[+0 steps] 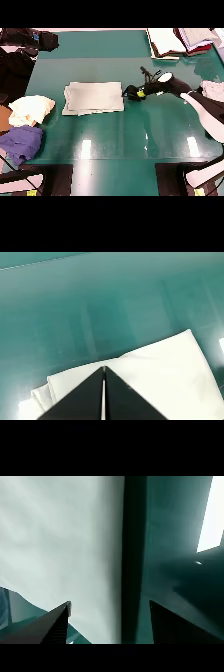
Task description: Fold the shirts.
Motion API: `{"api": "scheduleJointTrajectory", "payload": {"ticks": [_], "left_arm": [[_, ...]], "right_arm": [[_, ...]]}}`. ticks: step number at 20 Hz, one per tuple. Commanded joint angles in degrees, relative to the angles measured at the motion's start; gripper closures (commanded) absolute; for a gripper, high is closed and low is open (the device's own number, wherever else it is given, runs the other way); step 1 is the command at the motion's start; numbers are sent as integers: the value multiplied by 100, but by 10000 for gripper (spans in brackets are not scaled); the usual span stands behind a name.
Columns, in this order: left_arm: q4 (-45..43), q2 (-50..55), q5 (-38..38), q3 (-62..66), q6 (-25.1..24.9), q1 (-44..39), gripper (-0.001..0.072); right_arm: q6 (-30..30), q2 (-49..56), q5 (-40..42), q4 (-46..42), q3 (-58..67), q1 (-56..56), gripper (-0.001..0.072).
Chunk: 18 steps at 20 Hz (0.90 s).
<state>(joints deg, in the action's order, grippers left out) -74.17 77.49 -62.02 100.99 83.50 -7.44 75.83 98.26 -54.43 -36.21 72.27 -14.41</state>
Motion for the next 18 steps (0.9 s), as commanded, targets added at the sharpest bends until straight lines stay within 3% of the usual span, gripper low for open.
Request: {"api": "scheduleJointTrajectory", "payload": {"ticks": [1,4,6,7,10,12,18], "left_arm": [[2,20,-15,2,-2,-9,678],[70,20,-26,2,0,-9,678],[210,20,-66,0,0,-9,678],[282,20,-81,0,0,-9,679],[426,20,-170,2,0,-26,679],[363,20,-247,0,-7,-201,679],[365,20,-151,2,-293,-1119,679]], "right_arm": [[-39,636,197,378,490,-452,162],[-22,1252,243,376,1325,-901,341],[-28,1488,378,348,1797,-1086,623],[-39,1508,446,330,1952,-1110,697],[-44,1248,466,210,2234,-885,697],[7,748,404,-343,2096,-542,697],[236,-1244,-98,-1534,778,1419,697]]}}
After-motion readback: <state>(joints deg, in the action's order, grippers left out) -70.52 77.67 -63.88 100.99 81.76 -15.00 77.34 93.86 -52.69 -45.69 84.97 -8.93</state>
